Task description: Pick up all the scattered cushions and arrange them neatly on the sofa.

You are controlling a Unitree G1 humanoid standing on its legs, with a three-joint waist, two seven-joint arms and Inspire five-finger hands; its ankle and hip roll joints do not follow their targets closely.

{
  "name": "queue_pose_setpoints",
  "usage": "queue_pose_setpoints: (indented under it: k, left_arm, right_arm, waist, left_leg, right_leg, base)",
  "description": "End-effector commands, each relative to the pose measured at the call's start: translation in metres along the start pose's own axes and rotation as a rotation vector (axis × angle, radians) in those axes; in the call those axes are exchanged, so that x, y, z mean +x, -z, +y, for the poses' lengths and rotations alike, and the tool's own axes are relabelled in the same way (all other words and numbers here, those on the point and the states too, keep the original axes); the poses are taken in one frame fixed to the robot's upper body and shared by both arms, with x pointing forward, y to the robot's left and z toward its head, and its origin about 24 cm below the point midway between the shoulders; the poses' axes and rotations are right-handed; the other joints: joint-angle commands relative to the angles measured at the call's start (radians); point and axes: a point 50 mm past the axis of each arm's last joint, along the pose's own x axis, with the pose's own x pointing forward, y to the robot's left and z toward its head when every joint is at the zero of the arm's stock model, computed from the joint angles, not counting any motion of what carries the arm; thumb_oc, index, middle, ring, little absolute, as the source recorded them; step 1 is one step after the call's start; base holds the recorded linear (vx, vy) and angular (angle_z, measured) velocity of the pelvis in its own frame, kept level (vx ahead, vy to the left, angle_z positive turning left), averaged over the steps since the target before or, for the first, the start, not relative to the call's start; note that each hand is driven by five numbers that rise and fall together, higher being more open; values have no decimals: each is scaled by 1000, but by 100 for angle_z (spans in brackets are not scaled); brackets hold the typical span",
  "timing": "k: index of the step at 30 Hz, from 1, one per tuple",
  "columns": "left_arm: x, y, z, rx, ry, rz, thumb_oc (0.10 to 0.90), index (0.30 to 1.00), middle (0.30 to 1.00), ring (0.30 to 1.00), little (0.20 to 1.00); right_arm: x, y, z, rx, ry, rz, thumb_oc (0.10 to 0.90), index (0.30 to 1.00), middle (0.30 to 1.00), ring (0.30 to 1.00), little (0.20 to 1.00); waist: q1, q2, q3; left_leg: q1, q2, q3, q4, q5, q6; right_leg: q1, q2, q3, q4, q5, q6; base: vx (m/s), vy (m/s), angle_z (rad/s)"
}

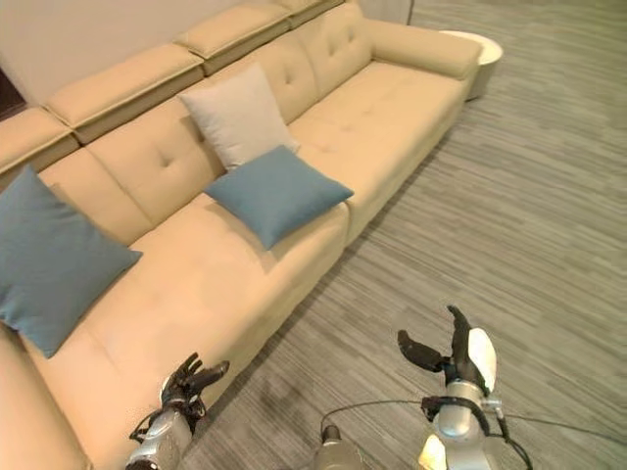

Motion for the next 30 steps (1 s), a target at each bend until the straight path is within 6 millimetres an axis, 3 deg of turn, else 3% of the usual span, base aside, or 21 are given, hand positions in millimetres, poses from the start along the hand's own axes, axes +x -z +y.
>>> queue_pose_setpoints:
  k: [1,3,5,6,7,9,10,11,12,15,17,18,20,22,23,24,27,29,30]
  left_arm:
    - [4,-37,-19,34,67,-163,800,900,900,900,900]
    - [2,-36,-22,64,85,-169,800,900,900,900,900]
    - [-2,-36,-21,115,95,-195,800,900,900,900,900]
    - [-2,-39,-22,115,90,-216,800,900,900,900,900]
    - [-3,-41,-26,110,107,-230,800,900,900,900,900]
    - [-1,-39,-27,143,108,-210,800,900,900,900,900]
    - [-1,-39,-27,143,108,-212,800,900,900,900,900]
    - [0,-38,-25,122,101,-206,800,900,900,900,900]
    - [3,-35,-22,87,64,-174,800,900,900,900,900]
    - [3,-32,-18,71,46,-155,800,900,900,900,900]
    - [4,-28,-13,67,29,-138,800,900,900,900,900]
    - [4,-27,-11,64,20,-132,800,900,900,900,900]
    - [5,-25,-5,52,-7,-112,800,900,900,900,900]
    - [6,-25,1,69,-26,-108,800,900,900,900,900]
    - [7,-25,3,81,-35,-105,800,900,900,900,900]
    - [8,-26,3,107,-36,-105,800,900,900,900,900]
    - [9,-26,2,132,-30,-105,800,900,900,900,900]
    - [9,-25,-1,147,-21,-106,800,900,900,900,900]
    - [9,-24,-5,163,-14,-103,800,900,900,900,900]
  right_arm:
    - [8,-45,-25,64,141,-220,800,900,900,900,900]
    - [9,-48,-28,84,160,-233,800,900,900,900,900]
    - [6,-60,-20,77,122,-283,800,900,900,900,900]
    - [5,-70,-16,90,99,-322,800,900,900,900,900]
    - [5,-71,-12,94,83,-325,800,900,900,900,900]
    - [10,-78,-4,88,65,-340,800,900,900,900,900]
    - [10,-79,-4,89,65,-341,800,900,900,900,900]
    - [8,-83,0,94,50,-356,800,900,900,900,900]
    - [3,-91,10,102,5,-385,800,900,900,900,900]
    - [1,-89,16,106,-14,-380,800,900,900,900,900]
    - [-1,-92,22,101,-41,-385,800,900,900,900,900]
    - [-1,-93,23,92,-53,-389,800,900,900,900,900]
    - [0,-100,25,85,-62,-413,800,900,900,900,900]
    - [-1,-106,27,76,-68,-435,800,900,900,900,900]
    - [-1,-108,26,78,-71,-444,800,900,900,900,900]
    - [-2,-110,25,82,-67,-452,800,900,900,900,900]
    - [-2,-108,22,87,-58,-447,800,900,900,900,900]
    - [-4,-105,21,89,-57,-437,800,900,900,900,900]
    - [-5,-103,20,80,-55,-433,800,900,900,900,900]
  waist:
    - [11,-53,47]
    - [17,-63,58]
    - [60,-68,75]
    - [79,-63,73]
    - [88,-59,68]
    - [137,-35,66]
    - [138,-39,67]
    - [145,-30,59]
    - [158,-39,39]
    - [157,-44,21]
    - [166,-55,3]
    - [168,-56,1]
    - [168,-57,5]
    - [157,-42,13]
    - [146,-34,20]
    - [128,-22,29]
    - [102,-13,38]
    - [76,-9,38]
    - [49,-7,39]
  left_leg:
    - [-142,48,-157,353,114,35]
    - [-191,37,-190,401,110,41]
    - [-257,-141,-299,370,3,71]
    - [-292,-212,-317,276,-49,82]
    - [-295,-234,-320,206,-62,91]
    - [-388,-268,-282,0,71,76]
    - [-385,-272,-278,-3,71,76]
    - [-343,-277,-291,-95,78,77]
    - [-321,-317,-350,-85,83,92]
    - [-290,-324,-349,-91,70,107]
    - [-261,-340,-351,-87,38,128]
    - [-246,-342,-353,-85,26,137]
    - [-216,-342,-353,-71,-7,156]
    - [-159,-329,-358,-80,-36,166]
    - [-134,-323,-360,-88,-47,163]
    - [-110,-312,-369,-93,-62,155]
    - [-85,-301,-383,-93,-83,140]
    - [-58,-299,-410,-103,-101,131]
    - [-30,-296,-445,-117,-119,119]
  right_leg:
    - [252,-3,104,-280,6,32]
    - [259,-3,106,-287,9,28]
    - [255,6,177,-277,7,33]
    - [268,21,201,-288,0,40]
    - [270,25,215,-293,-1,45]
    - [336,60,213,-315,-41,48]
    - [337,56,215,-314,-44,49]
    - [343,69,226,-309,-53,52]
    - [381,69,232,-299,-70,60]
    - [384,55,225,-266,-84,64]
    - [379,30,215,-195,-73,90]
    - [361,19,213,-139,-56,106]
    - [315,-14,196,14,37,156]
    - [234,-52,153,118,81,176]
    - [199,-74,127,126,64,169]
    - [159,-91,106,69,26,147]
    - [134,-101,104,-8,7,132]
    - [97,-89,180,-99,33,138]
    - [49,-82,286,-178,77,155]
  base:
    - [14,-369,-98]
    - [-13,-157,-83]
    - [146,-78,-45]
    - [257,-48,-100]
    - [306,-53,-126]
    - [303,-27,-91]
    - [278,-18,-27]
    - [450,32,-38]
    - [441,32,-50]
    - [286,51,-18]
    - [279,76,10]
    - [214,60,7]
    - [206,48,-2]
    - [214,35,7]
    - [318,-20,21]
    - [249,-38,18]
    - [248,-107,41]
    - [287,-155,68]
    - [309,-166,87]
